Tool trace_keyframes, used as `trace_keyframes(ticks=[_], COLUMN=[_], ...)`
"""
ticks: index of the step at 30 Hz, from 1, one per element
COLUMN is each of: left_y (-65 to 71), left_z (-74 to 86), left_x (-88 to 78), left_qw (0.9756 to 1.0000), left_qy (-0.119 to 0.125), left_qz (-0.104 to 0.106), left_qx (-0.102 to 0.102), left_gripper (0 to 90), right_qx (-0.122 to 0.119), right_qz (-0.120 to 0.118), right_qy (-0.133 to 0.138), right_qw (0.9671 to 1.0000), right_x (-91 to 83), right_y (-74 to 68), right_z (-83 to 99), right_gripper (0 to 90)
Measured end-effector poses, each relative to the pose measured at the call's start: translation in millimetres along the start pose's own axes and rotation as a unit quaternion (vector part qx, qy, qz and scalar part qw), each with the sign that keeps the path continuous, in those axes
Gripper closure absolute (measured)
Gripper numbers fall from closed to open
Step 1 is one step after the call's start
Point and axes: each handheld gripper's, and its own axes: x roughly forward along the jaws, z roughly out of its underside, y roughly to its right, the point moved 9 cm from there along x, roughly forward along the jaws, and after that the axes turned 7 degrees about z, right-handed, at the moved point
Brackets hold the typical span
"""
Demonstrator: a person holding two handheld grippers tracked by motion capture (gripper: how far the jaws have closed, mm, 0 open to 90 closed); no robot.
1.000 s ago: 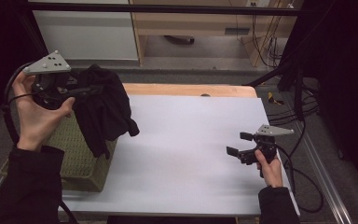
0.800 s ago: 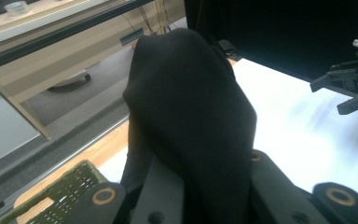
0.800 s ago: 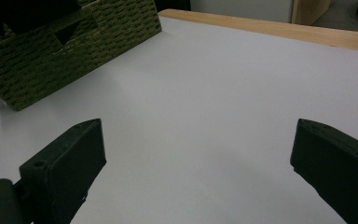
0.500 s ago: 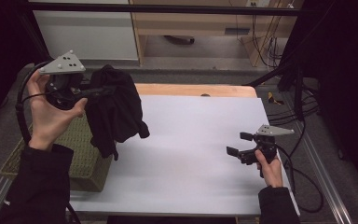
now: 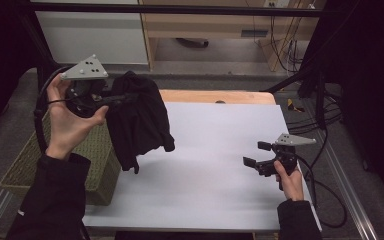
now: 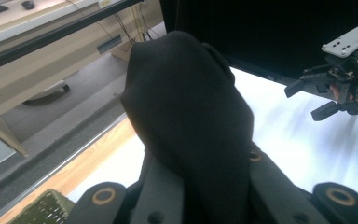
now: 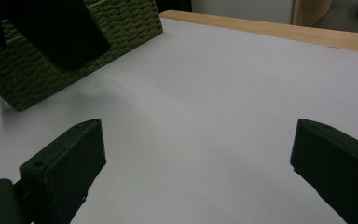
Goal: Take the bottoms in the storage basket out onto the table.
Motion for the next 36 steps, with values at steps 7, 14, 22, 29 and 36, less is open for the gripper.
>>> trace_keyframes(ticks=[7, 14, 22, 29, 36], left_y=[3.3, 4.2, 3.0, 3.5, 5.3], left_z=[3.9, 13.0, 22.0, 30.8, 36.5], left_x=[12.9, 28.4, 41.3, 52.9, 64.6], left_qw=[0.9999, 0.9996, 0.9994, 0.9991, 0.9988], left_qy=[-0.002, -0.010, -0.011, -0.012, -0.012], left_qz=[0.012, 0.024, 0.030, 0.037, 0.044], left_qx=[-0.002, -0.006, -0.011, -0.017, -0.018], left_gripper=[85.6, 85.6, 85.6, 85.6, 85.5], right_qx=[0.000, 0.000, -0.001, -0.001, -0.001], right_qz=[0.000, 0.000, 0.000, 0.000, 0.000], right_qy=[0.000, -0.001, -0.001, -0.002, -0.003], right_qw=[1.0000, 1.0000, 1.0000, 1.0000, 1.0000], right_x=[-0.3, 0.2, 0.2, 0.6, 0.5], right_y=[-0.1, -0.4, -0.2, -0.3, -0.4], right_z=[-0.1, 0.3, 0.3, 0.6, 0.8], right_gripper=[3.7, 3.7, 3.7, 3.7, 3.7])
